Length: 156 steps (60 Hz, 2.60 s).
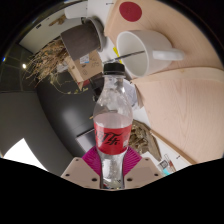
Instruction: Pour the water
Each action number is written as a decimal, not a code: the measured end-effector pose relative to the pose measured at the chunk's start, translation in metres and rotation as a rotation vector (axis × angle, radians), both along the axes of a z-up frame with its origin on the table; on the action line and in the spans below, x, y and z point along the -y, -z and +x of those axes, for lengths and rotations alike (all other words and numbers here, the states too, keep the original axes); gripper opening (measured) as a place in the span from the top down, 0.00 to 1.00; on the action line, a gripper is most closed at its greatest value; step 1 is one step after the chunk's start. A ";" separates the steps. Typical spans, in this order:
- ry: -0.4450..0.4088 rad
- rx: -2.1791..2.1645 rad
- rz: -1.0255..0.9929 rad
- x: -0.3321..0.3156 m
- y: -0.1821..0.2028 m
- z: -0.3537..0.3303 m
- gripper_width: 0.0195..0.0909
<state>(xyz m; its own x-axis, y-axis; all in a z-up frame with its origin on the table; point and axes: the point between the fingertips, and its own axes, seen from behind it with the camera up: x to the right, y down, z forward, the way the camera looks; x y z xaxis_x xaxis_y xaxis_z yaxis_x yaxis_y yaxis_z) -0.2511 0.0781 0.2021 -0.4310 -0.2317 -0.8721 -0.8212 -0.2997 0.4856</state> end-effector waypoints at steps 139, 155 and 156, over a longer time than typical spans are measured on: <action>-0.310 2.022 -0.019 0.110 0.084 0.290 0.07; -0.354 2.021 -0.010 0.232 0.010 0.235 0.07; -0.355 2.021 -0.006 0.237 0.007 0.232 0.07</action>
